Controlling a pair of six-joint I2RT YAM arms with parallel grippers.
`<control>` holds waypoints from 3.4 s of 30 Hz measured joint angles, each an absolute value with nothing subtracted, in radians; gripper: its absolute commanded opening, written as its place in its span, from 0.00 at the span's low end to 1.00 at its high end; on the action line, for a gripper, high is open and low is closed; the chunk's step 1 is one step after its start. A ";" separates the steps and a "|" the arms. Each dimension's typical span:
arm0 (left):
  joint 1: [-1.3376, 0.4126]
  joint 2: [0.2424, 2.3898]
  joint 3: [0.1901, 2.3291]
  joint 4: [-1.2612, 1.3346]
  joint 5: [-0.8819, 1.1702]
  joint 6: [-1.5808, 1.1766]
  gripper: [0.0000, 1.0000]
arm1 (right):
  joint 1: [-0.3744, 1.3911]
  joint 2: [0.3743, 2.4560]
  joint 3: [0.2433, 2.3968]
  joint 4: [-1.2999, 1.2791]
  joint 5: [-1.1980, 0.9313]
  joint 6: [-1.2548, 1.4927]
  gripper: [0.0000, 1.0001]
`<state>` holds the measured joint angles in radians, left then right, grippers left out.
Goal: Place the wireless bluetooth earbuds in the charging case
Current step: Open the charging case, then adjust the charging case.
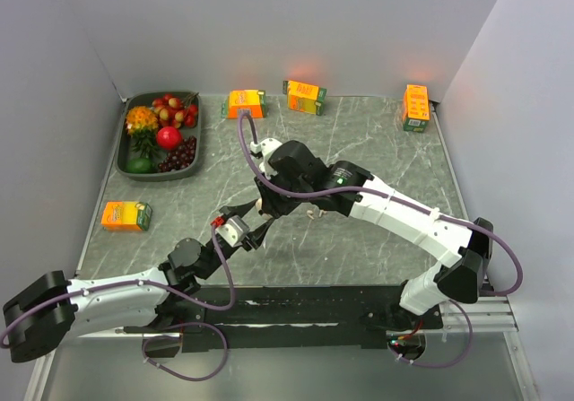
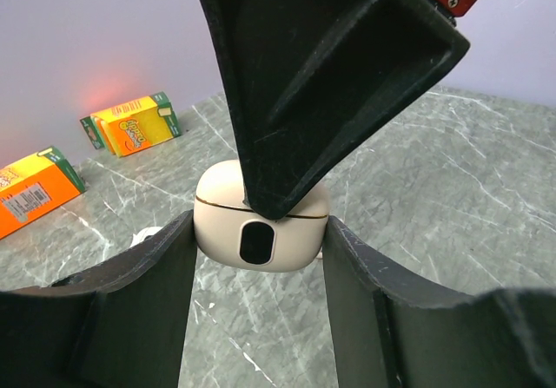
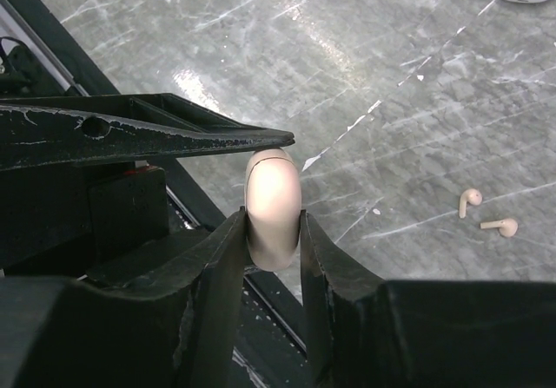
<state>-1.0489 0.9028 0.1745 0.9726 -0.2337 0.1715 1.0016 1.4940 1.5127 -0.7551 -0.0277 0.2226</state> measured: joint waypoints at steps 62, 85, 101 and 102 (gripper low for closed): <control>-1.068 0.795 0.185 0.975 -0.172 0.138 0.01 | 0.712 1.291 1.215 -0.402 -0.669 0.470 0.34; -1.062 0.775 0.185 0.960 -0.229 0.137 0.01 | 0.655 1.239 1.213 -0.440 -0.584 0.434 0.72; -1.062 0.830 0.205 0.959 -0.222 0.136 0.01 | 0.736 1.317 1.316 -0.503 -0.450 0.371 0.65; -1.062 0.830 0.208 0.959 -0.221 0.136 0.01 | 0.736 1.325 1.316 -0.507 -0.445 0.369 0.63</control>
<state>-1.0618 0.8295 0.2081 0.9592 -0.2211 0.1360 0.7357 1.3247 1.3155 -0.5072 -0.4450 0.3691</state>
